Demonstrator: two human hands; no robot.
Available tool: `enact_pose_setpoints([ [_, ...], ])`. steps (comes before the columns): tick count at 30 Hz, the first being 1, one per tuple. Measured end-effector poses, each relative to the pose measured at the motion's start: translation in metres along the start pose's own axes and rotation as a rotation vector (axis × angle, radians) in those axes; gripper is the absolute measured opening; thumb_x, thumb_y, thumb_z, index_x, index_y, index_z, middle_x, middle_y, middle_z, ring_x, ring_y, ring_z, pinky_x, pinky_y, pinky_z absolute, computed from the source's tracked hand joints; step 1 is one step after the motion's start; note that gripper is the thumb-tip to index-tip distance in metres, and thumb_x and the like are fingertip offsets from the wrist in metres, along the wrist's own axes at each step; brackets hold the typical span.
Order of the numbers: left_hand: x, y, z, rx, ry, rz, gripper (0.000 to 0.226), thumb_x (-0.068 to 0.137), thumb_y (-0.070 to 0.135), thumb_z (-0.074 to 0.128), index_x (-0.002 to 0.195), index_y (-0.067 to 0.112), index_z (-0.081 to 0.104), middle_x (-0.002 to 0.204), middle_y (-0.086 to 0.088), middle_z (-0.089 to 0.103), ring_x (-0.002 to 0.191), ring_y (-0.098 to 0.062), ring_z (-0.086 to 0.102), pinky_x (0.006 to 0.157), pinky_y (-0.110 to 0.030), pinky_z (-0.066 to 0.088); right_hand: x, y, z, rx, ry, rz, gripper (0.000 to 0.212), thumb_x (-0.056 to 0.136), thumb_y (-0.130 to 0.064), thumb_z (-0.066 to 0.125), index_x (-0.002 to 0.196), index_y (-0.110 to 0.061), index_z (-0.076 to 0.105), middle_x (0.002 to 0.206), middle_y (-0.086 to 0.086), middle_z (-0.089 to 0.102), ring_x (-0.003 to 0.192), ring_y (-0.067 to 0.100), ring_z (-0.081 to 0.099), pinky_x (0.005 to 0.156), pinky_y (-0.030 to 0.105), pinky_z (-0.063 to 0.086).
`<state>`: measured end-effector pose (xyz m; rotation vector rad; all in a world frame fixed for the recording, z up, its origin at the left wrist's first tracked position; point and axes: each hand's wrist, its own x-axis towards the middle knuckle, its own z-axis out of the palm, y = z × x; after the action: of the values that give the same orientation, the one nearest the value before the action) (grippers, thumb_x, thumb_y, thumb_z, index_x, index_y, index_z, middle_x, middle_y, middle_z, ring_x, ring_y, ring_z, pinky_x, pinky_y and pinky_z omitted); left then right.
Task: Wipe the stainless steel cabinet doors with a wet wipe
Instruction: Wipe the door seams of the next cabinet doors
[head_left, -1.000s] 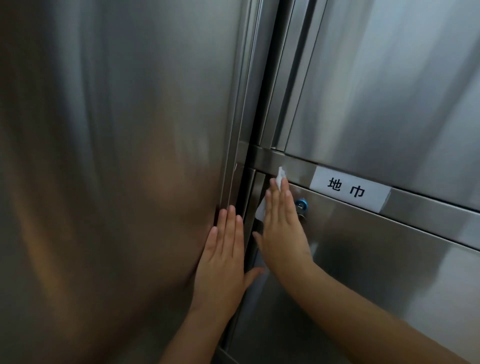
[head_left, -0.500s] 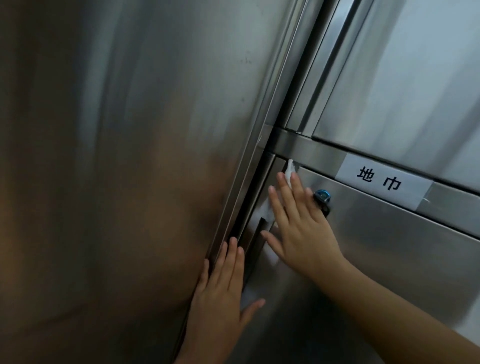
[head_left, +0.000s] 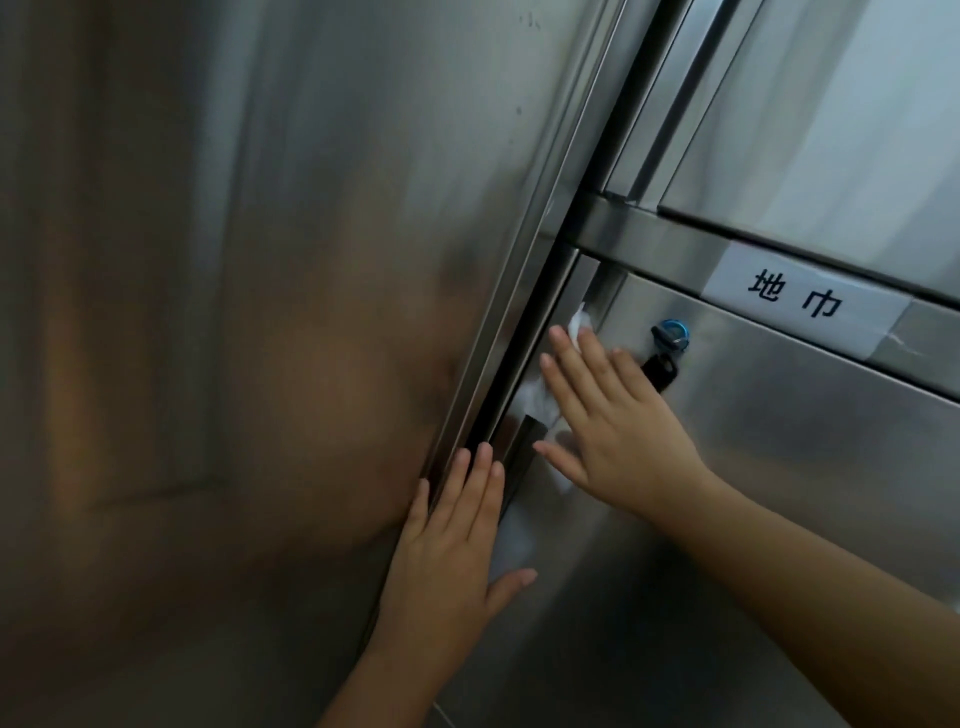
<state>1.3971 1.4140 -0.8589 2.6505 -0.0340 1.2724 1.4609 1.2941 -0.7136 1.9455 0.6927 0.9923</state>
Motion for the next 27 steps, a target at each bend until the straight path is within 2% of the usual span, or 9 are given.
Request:
enact_pose_setpoints([
  [2, -0.001, 0.001, -0.006, 0.012, -0.01, 0.002, 0.092, 0.054, 0.061, 0.076, 0.123, 0.003, 0.059, 0.134, -0.014, 0.051, 0.12, -0.03, 0.051, 0.085, -0.052, 0.047, -0.004, 0.001, -0.002, 0.006, -0.012, -0.007, 0.071, 0.091, -0.055, 0.011, 0.143, -0.011, 0.031, 0.15, 0.015, 0.023, 0.139, 0.03, 0.024, 0.111, 0.044, 0.023],
  [5, 0.002, 0.001, -0.012, 0.015, -0.016, -0.008, 0.092, 0.053, 0.062, 0.076, 0.122, 0.004, 0.06, 0.133, -0.014, 0.052, 0.119, -0.03, 0.052, 0.084, -0.051, 0.048, -0.001, 0.004, -0.007, 0.005, -0.005, 0.027, 0.064, 0.093, -0.051, 0.02, 0.143, -0.012, 0.032, 0.151, 0.015, 0.021, 0.14, 0.03, 0.02, 0.112, 0.047, 0.014],
  [10, 0.008, 0.006, -0.013, -0.022, 0.031, -0.02, 0.092, 0.056, 0.063, 0.073, 0.124, 0.004, 0.058, 0.134, -0.013, 0.051, 0.121, -0.031, 0.05, 0.083, -0.054, 0.047, 0.001, 0.007, -0.012, 0.037, -0.013, 0.048, 0.066, 0.09, -0.047, 0.018, 0.14, -0.005, 0.03, 0.15, 0.017, 0.023, 0.14, 0.031, 0.019, 0.113, 0.046, 0.005],
  [14, 0.01, 0.01, -0.007, -0.062, 0.061, -0.015, 0.091, 0.058, 0.064, 0.07, 0.125, 0.005, 0.057, 0.135, -0.013, 0.05, 0.12, -0.031, 0.05, 0.083, -0.057, 0.047, 0.003, 0.011, -0.014, 0.038, 0.035, 0.018, 0.067, 0.09, -0.043, 0.025, 0.141, 0.0, 0.03, 0.15, 0.019, 0.022, 0.139, 0.032, 0.019, 0.113, 0.044, 0.006],
  [16, 0.013, 0.012, -0.003, -0.095, 0.069, -0.029, 0.088, 0.06, 0.064, 0.065, 0.125, 0.004, 0.057, 0.135, -0.014, 0.05, 0.12, -0.032, 0.05, 0.084, -0.057, 0.046, 0.01, 0.011, -0.016, 0.031, -0.009, 0.05, 0.067, 0.093, -0.046, 0.02, 0.144, -0.002, 0.019, 0.152, 0.018, 0.011, 0.141, 0.033, 0.009, 0.115, 0.047, -0.002],
  [19, 0.014, 0.013, 0.002, -0.114, 0.046, -0.032, 0.085, 0.068, 0.066, 0.056, 0.126, 0.004, 0.056, 0.136, -0.014, 0.049, 0.121, -0.031, 0.049, 0.087, -0.055, 0.043, 0.013, 0.01, -0.014, -0.021, -0.064, 0.086, 0.072, 0.091, -0.053, 0.005, 0.144, -0.005, -0.005, 0.151, 0.017, -0.013, 0.139, 0.034, -0.016, 0.107, 0.048, -0.02],
  [22, 0.014, 0.011, 0.011, -0.132, 0.039, -0.061, 0.082, 0.076, 0.066, 0.042, 0.128, 0.003, 0.054, 0.137, -0.015, 0.047, 0.122, -0.033, 0.048, 0.089, -0.056, 0.04, 0.007, 0.008, -0.011, -0.076, -0.071, 0.092, 0.075, 0.09, -0.057, 0.003, 0.145, -0.007, -0.003, 0.152, 0.018, -0.008, 0.14, 0.035, -0.011, 0.108, 0.051, -0.015],
  [27, 0.011, 0.009, 0.022, -0.168, 0.008, -0.096, 0.089, 0.073, 0.068, 0.046, 0.13, 0.0, 0.05, 0.14, -0.017, 0.042, 0.128, -0.033, 0.042, 0.101, -0.055, 0.03, 0.0, 0.008, -0.01, -0.089, -0.113, 0.034, 0.075, 0.091, -0.06, 0.009, 0.148, -0.012, 0.004, 0.154, 0.019, -0.005, 0.141, 0.035, -0.006, 0.111, 0.05, -0.01],
])
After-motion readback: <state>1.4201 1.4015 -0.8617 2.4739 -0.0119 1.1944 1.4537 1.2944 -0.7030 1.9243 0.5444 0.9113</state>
